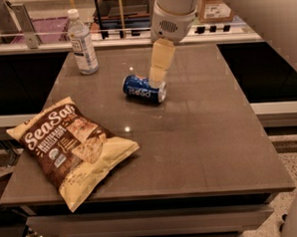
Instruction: Place pepsi can upright
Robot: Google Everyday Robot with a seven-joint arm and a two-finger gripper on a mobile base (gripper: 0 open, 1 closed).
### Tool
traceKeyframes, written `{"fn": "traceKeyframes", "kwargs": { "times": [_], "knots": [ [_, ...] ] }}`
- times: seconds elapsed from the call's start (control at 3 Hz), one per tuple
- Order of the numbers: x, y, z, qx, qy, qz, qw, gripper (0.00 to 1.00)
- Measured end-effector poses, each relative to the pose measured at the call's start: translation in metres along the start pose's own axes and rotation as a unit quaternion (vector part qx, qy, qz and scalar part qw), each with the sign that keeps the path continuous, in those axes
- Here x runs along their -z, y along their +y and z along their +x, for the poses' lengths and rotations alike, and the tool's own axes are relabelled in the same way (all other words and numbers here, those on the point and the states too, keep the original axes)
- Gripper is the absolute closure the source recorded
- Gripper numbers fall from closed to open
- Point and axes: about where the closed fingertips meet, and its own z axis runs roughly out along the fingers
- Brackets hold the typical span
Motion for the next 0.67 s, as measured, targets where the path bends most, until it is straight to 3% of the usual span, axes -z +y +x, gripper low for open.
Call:
{"fn": "traceKeyframes", "kwargs": {
  "times": [0.67],
  "knots": [
    [-0.018,-0.014,-0.011,0.009,-0.008,-0.036,0.9993,0.0]
  ]
}}
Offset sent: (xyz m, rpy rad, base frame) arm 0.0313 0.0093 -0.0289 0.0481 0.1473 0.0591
